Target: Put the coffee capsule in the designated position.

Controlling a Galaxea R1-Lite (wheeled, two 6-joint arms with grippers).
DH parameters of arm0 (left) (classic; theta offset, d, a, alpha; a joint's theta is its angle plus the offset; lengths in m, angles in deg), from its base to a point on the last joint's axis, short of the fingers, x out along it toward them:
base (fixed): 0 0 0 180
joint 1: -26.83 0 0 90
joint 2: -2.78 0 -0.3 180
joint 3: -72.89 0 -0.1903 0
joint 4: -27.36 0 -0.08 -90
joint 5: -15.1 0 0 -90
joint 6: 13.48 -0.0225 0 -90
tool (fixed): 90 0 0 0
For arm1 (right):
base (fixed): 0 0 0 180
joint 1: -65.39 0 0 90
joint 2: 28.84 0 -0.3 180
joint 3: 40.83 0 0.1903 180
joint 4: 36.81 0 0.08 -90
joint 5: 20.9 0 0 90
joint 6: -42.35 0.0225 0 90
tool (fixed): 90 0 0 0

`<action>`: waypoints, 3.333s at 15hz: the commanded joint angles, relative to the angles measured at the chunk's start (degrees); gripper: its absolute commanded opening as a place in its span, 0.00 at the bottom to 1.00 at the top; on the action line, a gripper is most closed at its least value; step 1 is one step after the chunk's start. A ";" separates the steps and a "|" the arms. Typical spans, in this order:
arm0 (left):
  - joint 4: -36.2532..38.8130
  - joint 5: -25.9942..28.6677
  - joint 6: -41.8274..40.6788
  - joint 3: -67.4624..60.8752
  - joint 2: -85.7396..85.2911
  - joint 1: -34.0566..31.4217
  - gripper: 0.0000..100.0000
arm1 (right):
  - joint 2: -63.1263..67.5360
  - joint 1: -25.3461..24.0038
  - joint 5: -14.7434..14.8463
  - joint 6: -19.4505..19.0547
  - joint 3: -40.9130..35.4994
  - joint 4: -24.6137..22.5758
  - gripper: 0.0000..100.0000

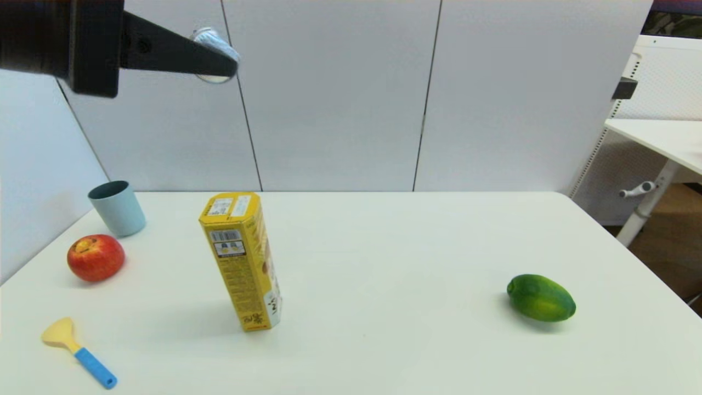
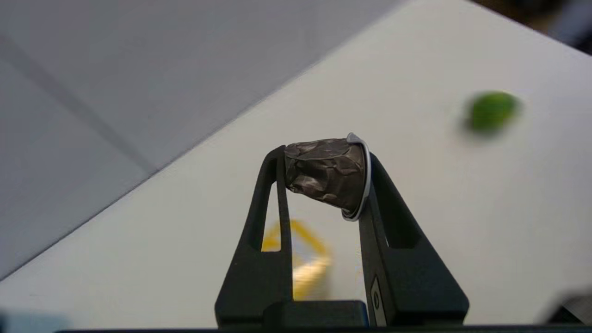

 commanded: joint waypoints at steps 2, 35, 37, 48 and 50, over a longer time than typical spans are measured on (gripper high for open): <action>5.63 -0.15 0.23 -12.97 0.95 14.19 0.00 | 0.07 -0.04 -0.09 -0.02 -0.97 -0.03 1.00; 25.59 -30.21 48.75 -35.30 30.14 15.42 0.00 | 0.07 -0.04 -0.09 -0.02 -0.97 -0.03 1.00; 25.32 -31.00 48.40 -35.48 29.87 15.25 1.00 | 0.07 -0.04 0.00 -0.02 -0.97 -0.03 1.00; 26.03 -32.67 31.52 -15.26 21.79 14.98 1.00 | 0.07 -0.04 0.00 -0.02 -0.97 -0.03 1.00; 23.65 -32.59 24.32 -8.76 17.83 14.90 1.00 | 0.07 -0.04 0.00 -0.02 -0.88 -0.03 1.00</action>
